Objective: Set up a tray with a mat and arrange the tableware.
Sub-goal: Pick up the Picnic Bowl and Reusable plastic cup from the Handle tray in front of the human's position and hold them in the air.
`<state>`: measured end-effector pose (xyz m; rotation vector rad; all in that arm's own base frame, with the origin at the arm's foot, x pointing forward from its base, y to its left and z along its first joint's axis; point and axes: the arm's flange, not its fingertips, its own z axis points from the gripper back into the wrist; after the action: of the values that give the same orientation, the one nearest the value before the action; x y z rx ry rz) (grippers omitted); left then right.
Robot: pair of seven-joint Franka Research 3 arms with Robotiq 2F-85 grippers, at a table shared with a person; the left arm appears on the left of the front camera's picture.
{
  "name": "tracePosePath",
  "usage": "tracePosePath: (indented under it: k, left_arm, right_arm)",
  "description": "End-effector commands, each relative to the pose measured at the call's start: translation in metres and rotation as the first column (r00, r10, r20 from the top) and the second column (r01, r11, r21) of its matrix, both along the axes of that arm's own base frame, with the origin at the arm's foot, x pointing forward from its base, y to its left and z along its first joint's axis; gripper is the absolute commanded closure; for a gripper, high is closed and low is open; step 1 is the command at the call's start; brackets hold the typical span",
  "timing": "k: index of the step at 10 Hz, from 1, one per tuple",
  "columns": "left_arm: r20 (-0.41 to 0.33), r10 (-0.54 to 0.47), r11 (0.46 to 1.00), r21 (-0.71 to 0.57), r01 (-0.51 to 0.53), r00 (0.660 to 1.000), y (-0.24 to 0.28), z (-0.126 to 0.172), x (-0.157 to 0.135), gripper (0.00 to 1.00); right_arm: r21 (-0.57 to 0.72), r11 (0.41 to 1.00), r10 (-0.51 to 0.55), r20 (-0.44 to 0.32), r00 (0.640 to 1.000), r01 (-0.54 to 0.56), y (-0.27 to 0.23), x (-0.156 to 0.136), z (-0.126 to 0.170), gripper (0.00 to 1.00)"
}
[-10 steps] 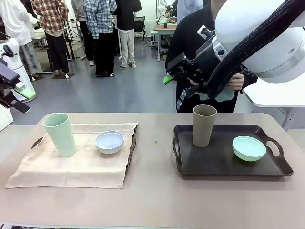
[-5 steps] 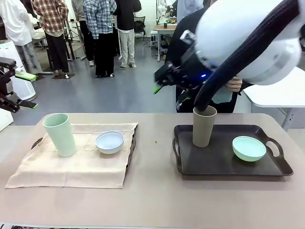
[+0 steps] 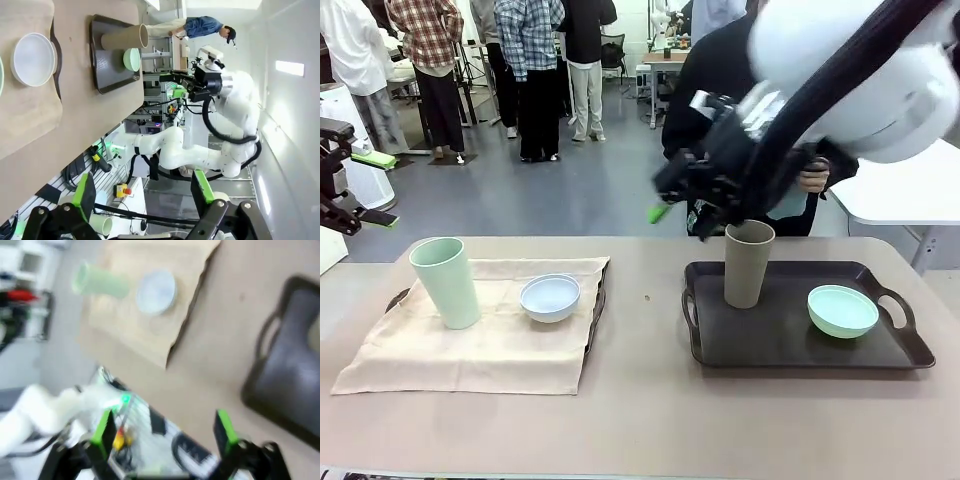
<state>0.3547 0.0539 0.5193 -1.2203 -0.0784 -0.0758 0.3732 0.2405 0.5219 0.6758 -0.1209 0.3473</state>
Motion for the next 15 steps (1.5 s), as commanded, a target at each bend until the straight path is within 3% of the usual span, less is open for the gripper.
tracePosePath:
  k: [1, 2, 4, 5, 6, 7, 8, 9, 10, 12, 13, 15]
  left_arm:
    - [0.011, -0.016, 1.0, 0.003, 0.016, 1.0, 0.005, 0.001, 0.002, 0.0]
    - [0.011, -0.016, 1.0, 0.003, 0.016, 1.0, 0.005, 0.001, 0.002, 0.0]
    - [0.011, -0.016, 1.0, 0.003, 0.016, 1.0, 0.005, 0.001, 0.002, 0.0]
    - [0.011, -0.016, 1.0, 0.003, 0.016, 1.0, 0.005, 0.001, 0.002, 0.0]
    - [0.011, -0.016, 1.0, 0.003, 0.016, 1.0, 0.005, 0.001, 0.002, 0.0]
    - [0.011, -0.016, 1.0, 0.003, 0.016, 1.0, 0.005, 0.001, 0.002, 0.0]
    - [0.011, -0.016, 1.0, 0.003, 0.016, 1.0, 0.005, 0.001, 0.002, 0.0]
    - [0.011, -0.016, 1.0, 0.003, 0.016, 1.0, 0.005, 0.001, 0.002, 0.0]
    - [0.011, -0.016, 1.0, 0.003, 0.016, 1.0, 0.005, 0.001, 0.002, 0.0]
    - [0.011, -0.016, 1.0, 0.003, 0.016, 1.0, 0.005, 0.001, 0.002, 0.0]
    - [0.011, -0.016, 1.0, 0.003, 0.016, 1.0, 0.005, 0.001, 0.002, 0.0]
    - [0.011, -0.016, 1.0, 0.003, 0.016, 1.0, 0.005, 0.001, 0.002, 0.0]
  right_arm:
    - [-0.008, 0.999, 0.032, -0.163, 0.986, -0.034, -0.109, -0.017, -0.002, 0.0]
    - [-0.015, 0.999, 0.027, -0.203, 0.979, -0.031, -0.149, -0.032, -0.007, 0.0]
    - [0.08, 0.98, -0.167, -0.172, 0.971, 0.183, -0.206, -0.059, -0.011, 0.0]
    - [0.056, 0.863, -0.495, -0.113, 0.862, 0.503, -0.214, -0.059, -0.007, 0.0]
    - [0.052, 0.995, -0.071, -0.22, 0.973, 0.085, -0.195, -0.049, -0.011, 0.0]
    - [0.063, 0.968, -0.227, -0.189, 0.955, 0.242, -0.225, -0.055, -0.006, 0.0]
    - [0.367, 0.924, -0.056, -0.146, 0.988, 0.106, -0.224, -0.044, -0.003, 0.0]
    - [0.546, 0.831, -0.024, -0.153, 0.988, 0.105, -0.262, -0.047, -0.007, 0.0]
    - [0.62, 0.774, -0.026, -0.171, 0.985, 0.128, -0.293, -0.058, -0.018, 0.0]
    - [0.64, 0.741, -0.081, -0.215, 0.973, 0.204, -0.322, -0.071, -0.031, 0.0]
    - [0.578, 0.8, -0.097, -0.14, 0.985, 0.161, -0.291, -0.064, -0.007, 0.0]
    - [0.578, 0.8, -0.097, -0.14, 0.985, 0.161, -0.291, -0.064, -0.007, 0.0]
